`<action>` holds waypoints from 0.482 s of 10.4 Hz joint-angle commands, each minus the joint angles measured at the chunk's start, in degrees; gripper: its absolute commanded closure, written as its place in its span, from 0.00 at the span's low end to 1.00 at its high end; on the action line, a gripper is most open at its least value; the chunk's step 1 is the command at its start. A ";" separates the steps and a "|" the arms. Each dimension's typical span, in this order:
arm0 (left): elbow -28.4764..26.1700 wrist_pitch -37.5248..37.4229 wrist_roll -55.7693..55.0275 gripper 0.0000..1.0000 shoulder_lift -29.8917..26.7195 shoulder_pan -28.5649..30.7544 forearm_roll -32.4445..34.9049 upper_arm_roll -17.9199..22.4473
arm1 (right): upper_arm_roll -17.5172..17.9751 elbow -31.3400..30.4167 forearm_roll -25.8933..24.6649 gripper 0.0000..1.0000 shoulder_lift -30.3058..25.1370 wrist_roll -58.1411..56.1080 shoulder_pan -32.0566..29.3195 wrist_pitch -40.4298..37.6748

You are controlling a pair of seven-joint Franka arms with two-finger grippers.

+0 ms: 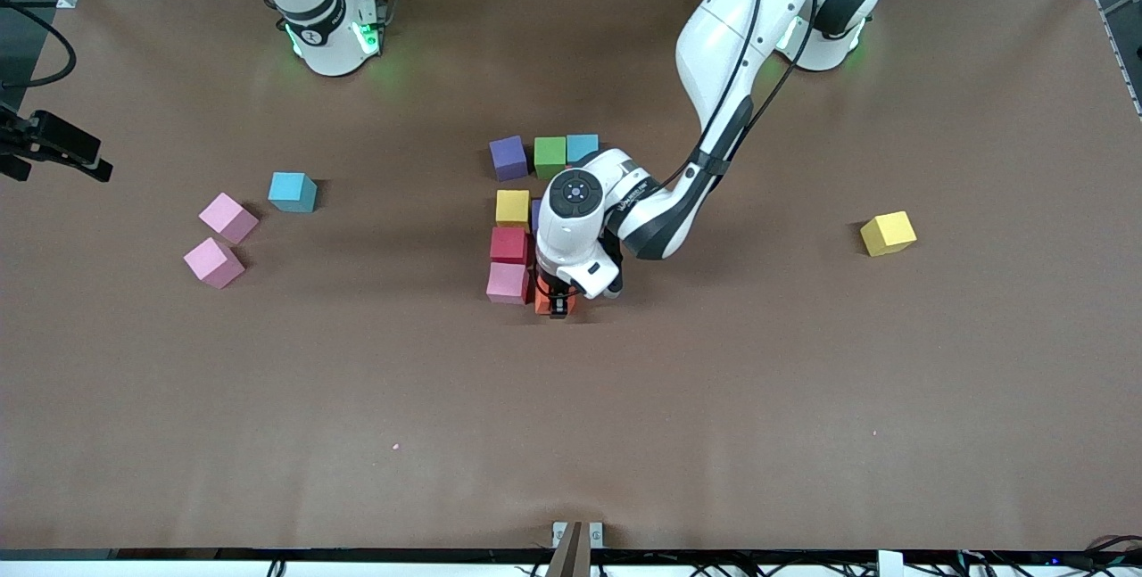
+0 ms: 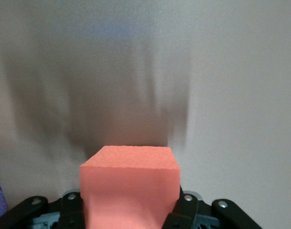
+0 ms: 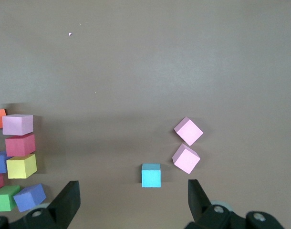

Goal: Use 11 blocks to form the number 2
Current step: 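Lower the orange cube onto the shape with the left gripper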

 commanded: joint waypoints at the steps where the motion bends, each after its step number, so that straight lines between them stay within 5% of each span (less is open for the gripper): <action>1: 1.54 0.16 -0.67 0.54 1.31 -1.45 -1.25 0.74 | 0.64 0.64 1.04 0.00 0.18 0.21 -0.36 -0.25; 5: 1.45 -0.45 -0.75 0.54 1.58 -1.80 -1.34 0.65 | 0.64 0.29 1.30 0.00 0.53 0.65 0.61 0.81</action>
